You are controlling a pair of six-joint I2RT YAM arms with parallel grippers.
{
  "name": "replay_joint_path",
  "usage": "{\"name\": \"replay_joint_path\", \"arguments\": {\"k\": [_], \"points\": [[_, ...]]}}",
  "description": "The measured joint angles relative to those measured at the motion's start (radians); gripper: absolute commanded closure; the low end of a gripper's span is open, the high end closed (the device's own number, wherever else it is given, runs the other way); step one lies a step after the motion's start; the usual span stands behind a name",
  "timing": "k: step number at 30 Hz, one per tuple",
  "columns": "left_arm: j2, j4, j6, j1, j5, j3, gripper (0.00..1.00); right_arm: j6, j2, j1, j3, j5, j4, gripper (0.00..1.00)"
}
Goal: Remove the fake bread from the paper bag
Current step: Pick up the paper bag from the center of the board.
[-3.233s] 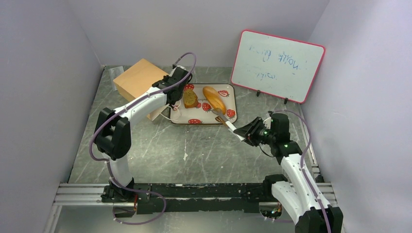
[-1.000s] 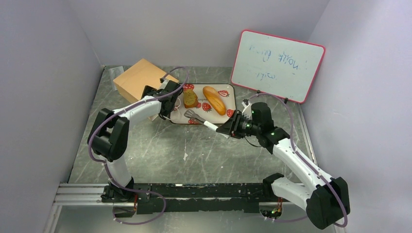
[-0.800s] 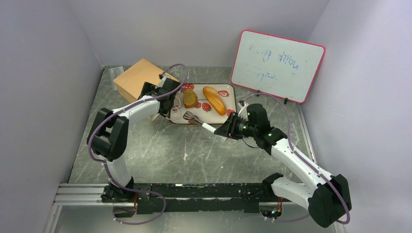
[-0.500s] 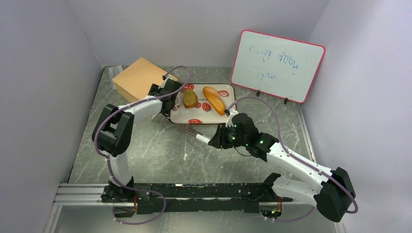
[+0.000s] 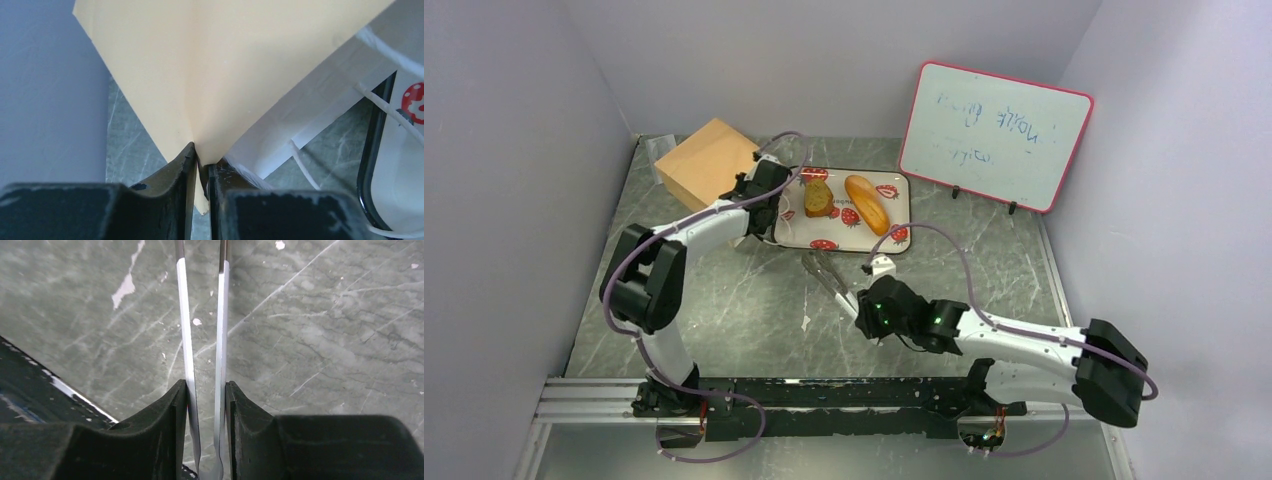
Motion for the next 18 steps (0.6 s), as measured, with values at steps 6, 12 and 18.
{"name": "replay_joint_path", "arguments": {"k": [6, 12, 18], "points": [[-0.099, -0.029, -0.027, 0.004, 0.003, -0.035, 0.93, 0.002, 0.126, 0.092, -0.003, 0.097, 0.027, 0.77], [-0.183, -0.087, -0.06, 0.004, 0.003, -0.041, 0.93, 0.009, 0.224, 0.126, -0.015, 0.137, 0.089, 0.61], [-0.236, -0.147, -0.084, 0.004, 0.004, -0.041, 0.93, 0.011, 0.289, 0.138, -0.006, 0.171, 0.166, 0.48]]}}
